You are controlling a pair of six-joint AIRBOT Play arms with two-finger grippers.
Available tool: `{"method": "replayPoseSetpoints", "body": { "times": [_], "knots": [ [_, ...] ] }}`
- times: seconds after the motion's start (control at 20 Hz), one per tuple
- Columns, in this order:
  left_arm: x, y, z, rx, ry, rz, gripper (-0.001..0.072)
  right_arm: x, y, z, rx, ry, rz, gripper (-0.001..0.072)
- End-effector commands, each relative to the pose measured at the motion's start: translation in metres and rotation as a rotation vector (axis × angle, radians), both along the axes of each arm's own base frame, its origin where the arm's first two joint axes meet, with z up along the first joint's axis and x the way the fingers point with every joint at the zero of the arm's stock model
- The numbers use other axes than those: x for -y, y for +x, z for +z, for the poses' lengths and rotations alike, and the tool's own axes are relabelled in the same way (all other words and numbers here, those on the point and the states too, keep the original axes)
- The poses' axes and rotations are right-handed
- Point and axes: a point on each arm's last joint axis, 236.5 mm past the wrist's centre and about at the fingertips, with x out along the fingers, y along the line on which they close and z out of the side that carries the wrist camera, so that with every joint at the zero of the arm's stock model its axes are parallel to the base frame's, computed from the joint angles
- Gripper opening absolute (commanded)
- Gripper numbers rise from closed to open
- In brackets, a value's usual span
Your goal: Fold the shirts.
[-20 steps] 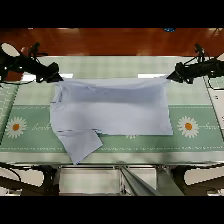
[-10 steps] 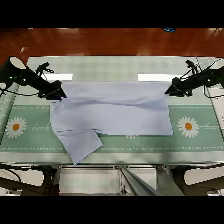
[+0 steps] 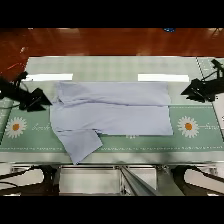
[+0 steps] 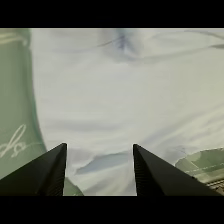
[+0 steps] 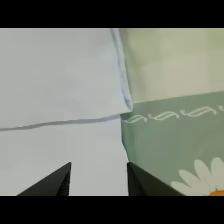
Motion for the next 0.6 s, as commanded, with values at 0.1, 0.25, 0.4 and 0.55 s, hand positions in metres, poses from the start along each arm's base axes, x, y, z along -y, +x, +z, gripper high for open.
{"method": "replayPoseSetpoints", "body": {
  "times": [0.1, 0.25, 0.4, 0.55],
  "knots": [
    [0.013, -0.086, -0.04, 0.024, -0.197, 0.316, 0.0507, -0.041, -0.069, -0.015, 0.138, 0.063, -0.104, 0.0406],
    [0.022, -0.107, -0.056, -0.026, -0.244, 0.383, 0.0507, -0.07, -0.096, -0.022, 0.156, 0.139, -0.115, 0.0406],
    [0.032, -0.119, -0.066, -0.11, -0.205, 0.339, 0.0507, -0.078, -0.108, -0.023, 0.164, 0.145, -0.103, 0.0406],
    [0.044, -0.124, -0.074, -0.129, -0.151, 0.245, 0.0507, -0.079, -0.108, -0.022, 0.168, 0.149, -0.103, 0.0407]
  ]
}}
